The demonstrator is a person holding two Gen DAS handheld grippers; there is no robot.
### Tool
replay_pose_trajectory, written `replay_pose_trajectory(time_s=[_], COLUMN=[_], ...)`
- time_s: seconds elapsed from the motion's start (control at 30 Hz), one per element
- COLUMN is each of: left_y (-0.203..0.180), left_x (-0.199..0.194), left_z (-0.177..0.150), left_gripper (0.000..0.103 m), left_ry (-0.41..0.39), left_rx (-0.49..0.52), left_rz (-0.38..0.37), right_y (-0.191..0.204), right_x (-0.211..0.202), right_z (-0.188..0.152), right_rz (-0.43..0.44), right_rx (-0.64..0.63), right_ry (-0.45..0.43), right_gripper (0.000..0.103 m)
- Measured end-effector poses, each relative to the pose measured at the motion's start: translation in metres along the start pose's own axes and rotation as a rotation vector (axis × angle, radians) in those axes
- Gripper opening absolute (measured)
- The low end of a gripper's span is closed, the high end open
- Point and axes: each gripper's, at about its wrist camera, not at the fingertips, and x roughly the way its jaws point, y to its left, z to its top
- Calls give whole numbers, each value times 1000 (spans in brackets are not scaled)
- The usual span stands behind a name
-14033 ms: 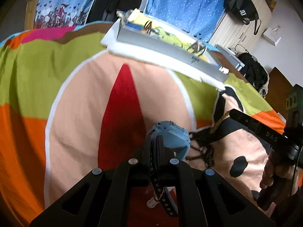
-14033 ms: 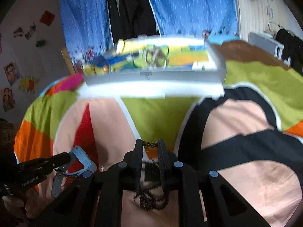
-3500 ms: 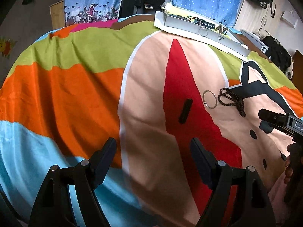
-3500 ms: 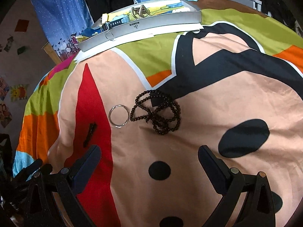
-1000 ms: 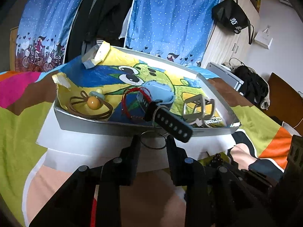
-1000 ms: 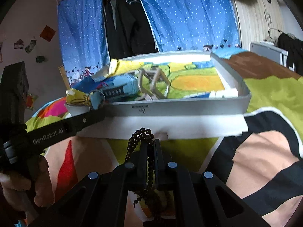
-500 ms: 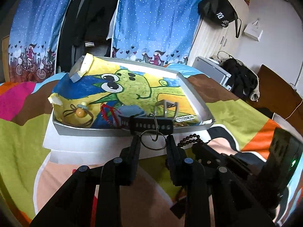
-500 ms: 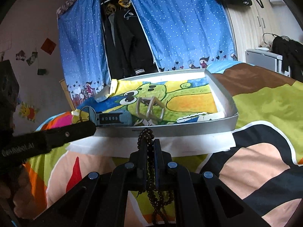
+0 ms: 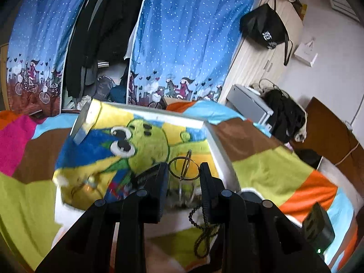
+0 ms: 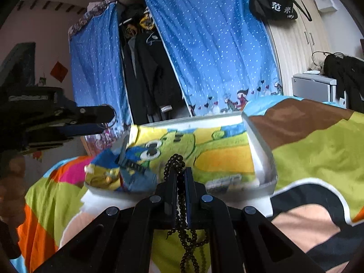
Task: Organize jewelry
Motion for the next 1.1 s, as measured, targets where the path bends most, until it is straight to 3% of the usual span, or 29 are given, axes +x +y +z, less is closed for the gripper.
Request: replay_pose_trajectory(time_s=[0.2,0.47,0.6,0.8,1.1], left_y=[2,5,6,13,29], left_x=[31,79,92,111,119], left_z=[16,-1,-8,-13,-15], left_gripper=[23,23,23,23,24], left_ry=[-1,70,95,117,144], left_rx=[-16,-27,-9,-7,-83], left_rz=[-12,-18,-29,-17,23], right_y=[-30,-76,-80,-72,-69], right_x=[7,2,0,22,85], right_z=[27,57,80,79,40], right_rz=[-14,-20,13,57,42], right_rx=[60,196,171,129,139], right_ry=[-75,-191,-235,-165,120], right_gripper=[6,6,6,6,7])
